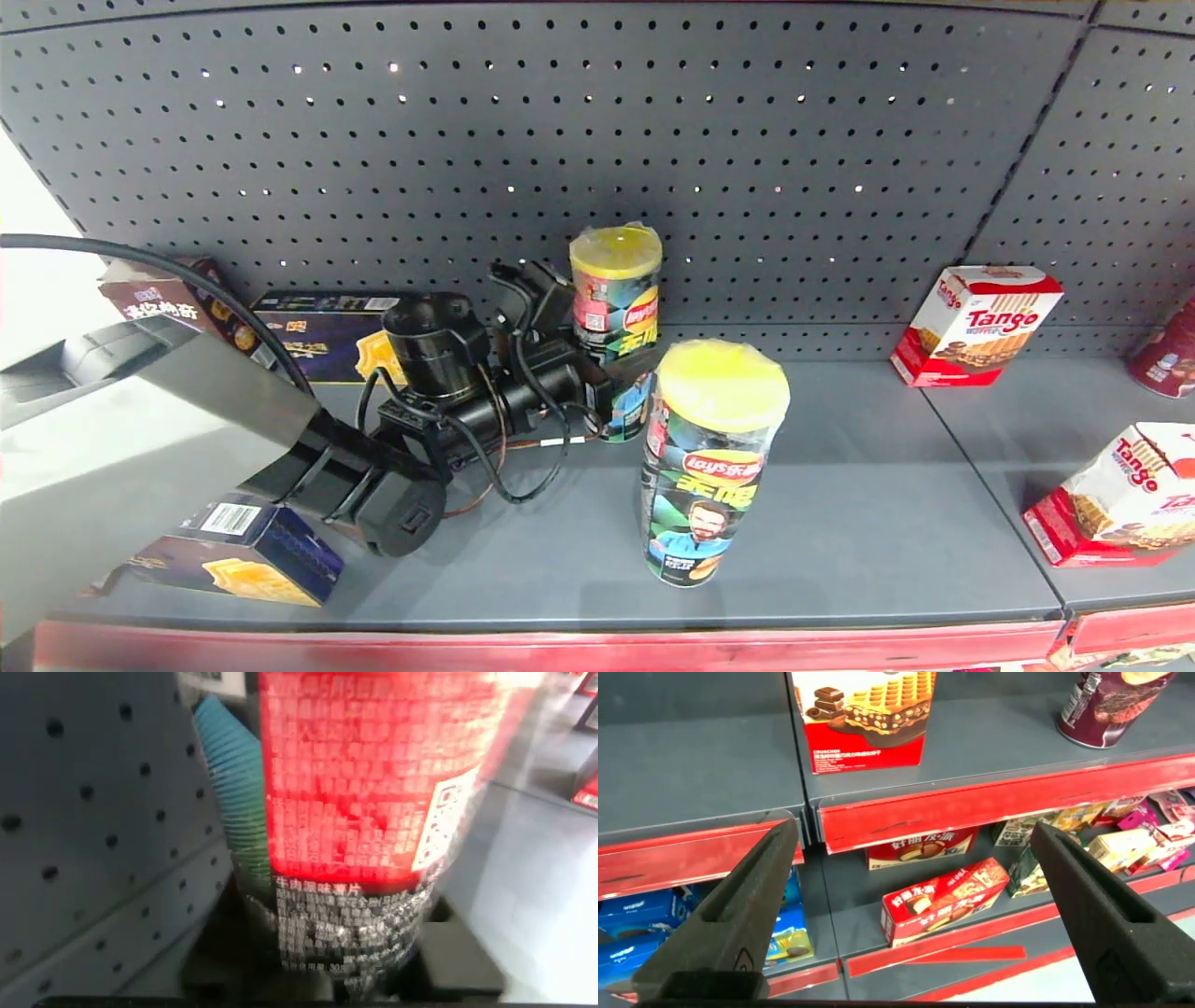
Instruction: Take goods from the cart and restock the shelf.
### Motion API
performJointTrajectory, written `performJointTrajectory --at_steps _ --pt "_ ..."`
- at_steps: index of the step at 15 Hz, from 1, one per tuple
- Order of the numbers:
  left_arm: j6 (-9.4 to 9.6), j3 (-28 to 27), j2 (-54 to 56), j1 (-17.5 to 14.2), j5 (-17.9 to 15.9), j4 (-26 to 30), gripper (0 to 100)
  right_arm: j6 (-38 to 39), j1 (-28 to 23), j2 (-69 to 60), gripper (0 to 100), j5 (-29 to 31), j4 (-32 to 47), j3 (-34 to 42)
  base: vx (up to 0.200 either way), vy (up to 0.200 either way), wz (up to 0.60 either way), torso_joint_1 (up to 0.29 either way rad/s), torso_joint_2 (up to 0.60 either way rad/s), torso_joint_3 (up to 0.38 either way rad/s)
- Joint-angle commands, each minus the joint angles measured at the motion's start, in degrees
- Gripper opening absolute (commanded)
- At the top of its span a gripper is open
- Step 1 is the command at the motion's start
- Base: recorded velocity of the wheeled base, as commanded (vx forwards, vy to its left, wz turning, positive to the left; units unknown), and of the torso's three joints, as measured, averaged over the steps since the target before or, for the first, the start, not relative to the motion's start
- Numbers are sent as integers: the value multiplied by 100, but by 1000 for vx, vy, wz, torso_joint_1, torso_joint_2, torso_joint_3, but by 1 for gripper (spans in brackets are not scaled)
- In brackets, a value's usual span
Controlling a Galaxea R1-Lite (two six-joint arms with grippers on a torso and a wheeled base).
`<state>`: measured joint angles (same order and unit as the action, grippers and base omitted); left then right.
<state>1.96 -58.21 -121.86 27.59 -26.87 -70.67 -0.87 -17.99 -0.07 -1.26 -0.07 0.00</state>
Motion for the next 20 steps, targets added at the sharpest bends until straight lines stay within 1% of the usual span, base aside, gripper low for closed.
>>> performJointTrajectory --at_steps 1,4,6,7,9,12,13,14,15,16,17,18,19,20 --pt "-20 108 -5 1 24 18 100 -1 -2 7 100 -6 -1 0 0 0 0 0 0 0" --pt "-73 117 57 1 235 211 100 -1 -2 7 100 -6 -1 0 0 0 0 0 0 0" --pt "-117 152 312 1 279 581 100 -1 -2 7 100 -6 -1 0 0 0 0 0 0 0" --pt "-108 117 540 1 296 1055 100 -1 -2 7 100 -6 -1 0 0 0 0 0 0 0" --pt "-108 38 901 1 296 1785 100 -1 -2 7 100 -6 -1 0 0 0 0 0 0 0" --pt "-82 -94 1393 10 349 2760 100 -1 -2 7 100 -6 -1 0 0 0 0 0 0 0" --pt "-73 -112 1489 1 428 2962 100 -1 -2 7 100 -6 -1 0 0 0 0 0 0 0" --pt "-73 -103 1569 -8 569 3050 100 -1 6 7 100 3 -1 0 0 0 0 0 0 0" --pt "-73 -76 1621 -8 648 3068 100 -1 -2 7 100 -6 -1 0 0 0 0 0 0 0" --pt "-73 -41 1718 -25 692 3244 100 -1 -2 7 100 3 -1 0 0 0 0 0 0 0" --pt "6 -41 1815 -52 753 3551 100 -1 -2 7 100 -6 -1 0 0 0 0 0 0 0" --pt "190 -59 1903 -87 938 3912 100 -1 -2 7 100 3 -1 0 0 0 0 0 0 0" --pt "349 -85 1929 -113 1131 4140 100 -1 -2 7 100 -6 -1 0 0 0 0 0 0 0" --pt "401 -103 1938 -113 1237 4210 100 -1 6 7 100 -6 -1 0 0 0 0 0 0 0"
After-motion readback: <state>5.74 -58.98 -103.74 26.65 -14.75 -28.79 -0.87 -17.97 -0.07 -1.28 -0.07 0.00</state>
